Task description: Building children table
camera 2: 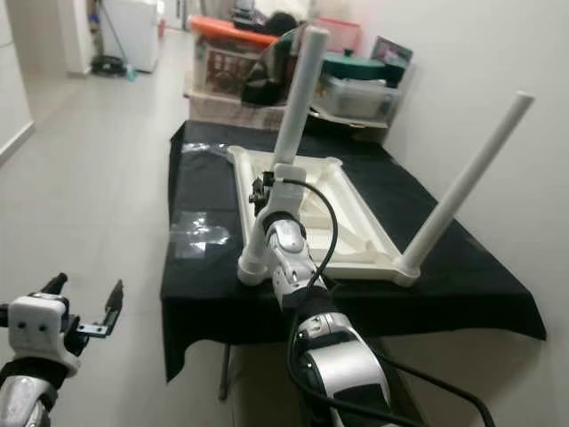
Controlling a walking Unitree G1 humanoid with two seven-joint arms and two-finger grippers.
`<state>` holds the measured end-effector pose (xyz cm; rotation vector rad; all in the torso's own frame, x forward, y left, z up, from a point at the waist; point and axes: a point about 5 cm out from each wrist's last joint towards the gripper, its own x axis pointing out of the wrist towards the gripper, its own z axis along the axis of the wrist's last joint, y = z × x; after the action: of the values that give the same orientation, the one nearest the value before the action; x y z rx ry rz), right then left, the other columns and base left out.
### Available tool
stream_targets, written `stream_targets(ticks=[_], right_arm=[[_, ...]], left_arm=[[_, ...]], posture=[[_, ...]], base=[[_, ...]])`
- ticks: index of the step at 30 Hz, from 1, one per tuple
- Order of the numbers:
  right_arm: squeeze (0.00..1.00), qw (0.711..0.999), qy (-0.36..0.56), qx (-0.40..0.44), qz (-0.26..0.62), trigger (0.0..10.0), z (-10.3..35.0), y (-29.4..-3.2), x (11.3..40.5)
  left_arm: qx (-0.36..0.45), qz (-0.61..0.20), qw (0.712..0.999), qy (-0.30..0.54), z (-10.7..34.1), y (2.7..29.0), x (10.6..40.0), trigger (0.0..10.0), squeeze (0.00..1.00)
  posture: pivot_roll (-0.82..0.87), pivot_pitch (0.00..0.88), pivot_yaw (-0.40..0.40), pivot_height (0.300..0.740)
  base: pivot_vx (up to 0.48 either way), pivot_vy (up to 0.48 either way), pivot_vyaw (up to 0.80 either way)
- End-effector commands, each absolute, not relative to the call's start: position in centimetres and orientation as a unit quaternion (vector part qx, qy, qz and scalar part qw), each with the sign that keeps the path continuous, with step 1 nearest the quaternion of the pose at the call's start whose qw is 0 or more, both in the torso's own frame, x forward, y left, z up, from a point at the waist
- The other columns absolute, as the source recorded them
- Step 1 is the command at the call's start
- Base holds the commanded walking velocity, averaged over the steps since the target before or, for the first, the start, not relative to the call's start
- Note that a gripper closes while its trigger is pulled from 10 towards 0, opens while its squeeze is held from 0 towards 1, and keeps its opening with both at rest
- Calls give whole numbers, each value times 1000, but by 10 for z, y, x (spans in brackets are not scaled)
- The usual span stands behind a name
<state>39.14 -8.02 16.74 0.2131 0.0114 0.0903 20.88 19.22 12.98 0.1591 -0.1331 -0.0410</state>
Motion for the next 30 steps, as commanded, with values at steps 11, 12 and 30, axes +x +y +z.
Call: stream_targets(ticks=[11,12,30], right_arm=[[0,983,94,134,85,10000,116,-90,375],[0,971,82,111,196,10000,120,-72,371],[0,863,85,52,495,10000,162,-47,375]], left_arm=[[78,-24,995,-59,126,192,212,10000,0],[78,-25,995,-59,126,191,212,10000,0],[75,-13,995,-57,123,191,209,10000,0]], posture=[[156,0,-138,740],[156,0,-137,740],[210,0,-191,740]], base=[[0,0,0],[0,0,0],[0,0,0]])
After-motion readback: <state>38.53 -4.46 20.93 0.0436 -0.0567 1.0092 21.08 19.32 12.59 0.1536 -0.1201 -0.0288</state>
